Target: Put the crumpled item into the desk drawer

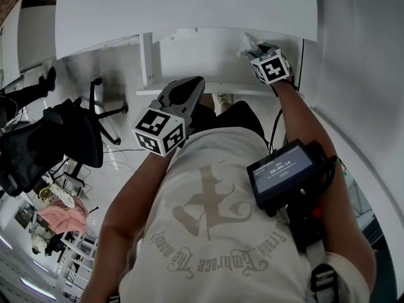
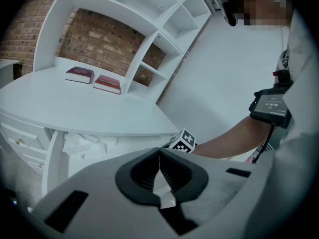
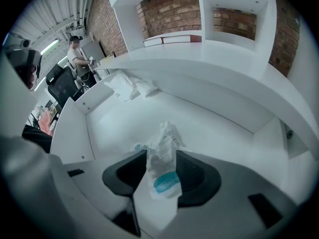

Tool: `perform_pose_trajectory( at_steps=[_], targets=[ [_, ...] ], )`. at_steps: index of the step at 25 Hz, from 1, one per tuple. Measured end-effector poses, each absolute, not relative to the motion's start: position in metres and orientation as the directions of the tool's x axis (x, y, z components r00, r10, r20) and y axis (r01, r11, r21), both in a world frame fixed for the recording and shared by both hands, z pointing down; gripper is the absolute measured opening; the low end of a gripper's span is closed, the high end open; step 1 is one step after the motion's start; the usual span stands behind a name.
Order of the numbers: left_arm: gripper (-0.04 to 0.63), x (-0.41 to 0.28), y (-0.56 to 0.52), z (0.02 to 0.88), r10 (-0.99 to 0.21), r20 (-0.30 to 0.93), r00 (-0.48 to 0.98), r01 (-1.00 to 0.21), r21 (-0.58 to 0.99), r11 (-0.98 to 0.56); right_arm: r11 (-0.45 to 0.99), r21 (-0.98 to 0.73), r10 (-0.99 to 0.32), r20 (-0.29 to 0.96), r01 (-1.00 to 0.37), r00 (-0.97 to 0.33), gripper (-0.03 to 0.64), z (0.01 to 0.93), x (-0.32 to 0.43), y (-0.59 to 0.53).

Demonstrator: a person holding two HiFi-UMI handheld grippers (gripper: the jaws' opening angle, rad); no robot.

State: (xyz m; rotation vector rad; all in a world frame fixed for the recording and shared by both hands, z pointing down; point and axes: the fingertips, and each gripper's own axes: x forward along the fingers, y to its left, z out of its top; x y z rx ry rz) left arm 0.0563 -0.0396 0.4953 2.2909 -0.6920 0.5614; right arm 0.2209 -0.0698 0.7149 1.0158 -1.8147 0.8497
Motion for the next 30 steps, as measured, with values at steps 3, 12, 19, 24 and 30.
perform_pose_trajectory(
  at_steps=[3,12,19,24,30],
  targets=[
    [0.021,0.055,-0.043,0.495,-0.327,0.554,0.765,-0.611,0.465,-0.641,0.432,-0.146,-0.315,0.9,-0.89,-0.301,0.196,0.713,0.22,-0.073],
    [0.021,0.057,-0.046,0.504,-0.35,0.538,0.767,-0.61,0.442,-0.658,0.419,-0.152,-0.379,0.867,-0.895,-0.324,0.136,0.712,0.215,-0.079],
    [0.021,0.059,-0.048,0.498,-0.368,0.518,0.772,-0.607,0.429,-0.669,0.413,-0.146,-0.433,0.837,-0.899,-0.335,0.08,0.693,0.217,-0.078],
    [0.021,0.072,-0.037,0.474,-0.37,0.497,0.785,-0.593,0.428,-0.682,0.413,-0.127,-0.481,0.811,-0.902,-0.334,0.057,0.653,0.226,-0.068],
    [0.021,0.081,-0.037,0.454,-0.382,0.47,0.796,-0.582,0.423,-0.694,0.407,-0.119,-0.536,0.771,-0.906,-0.342,0.034,0.611,0.228,-0.068]
  ],
)
